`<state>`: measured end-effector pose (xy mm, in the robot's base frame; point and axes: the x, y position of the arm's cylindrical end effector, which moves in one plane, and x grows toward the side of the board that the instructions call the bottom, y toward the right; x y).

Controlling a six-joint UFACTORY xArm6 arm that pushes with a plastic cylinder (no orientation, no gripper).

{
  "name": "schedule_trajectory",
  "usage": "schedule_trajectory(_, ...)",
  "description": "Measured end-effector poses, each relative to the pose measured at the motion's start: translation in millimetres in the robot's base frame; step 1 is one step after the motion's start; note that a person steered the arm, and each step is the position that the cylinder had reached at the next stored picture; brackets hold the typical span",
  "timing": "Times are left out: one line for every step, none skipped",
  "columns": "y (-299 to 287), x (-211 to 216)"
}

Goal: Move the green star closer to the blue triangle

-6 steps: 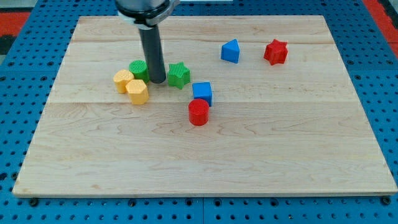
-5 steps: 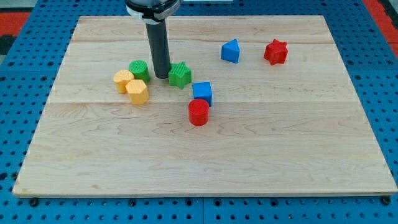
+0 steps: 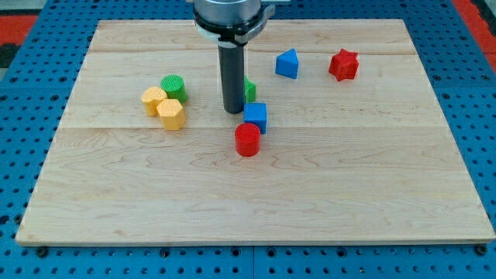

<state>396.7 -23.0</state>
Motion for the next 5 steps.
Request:
schedule_trajectory(6, -34)
schedule_trajectory(7, -54)
schedule_trajectory(8, -55)
schedule_trajectory(10, -57)
schedule_trajectory(13, -65)
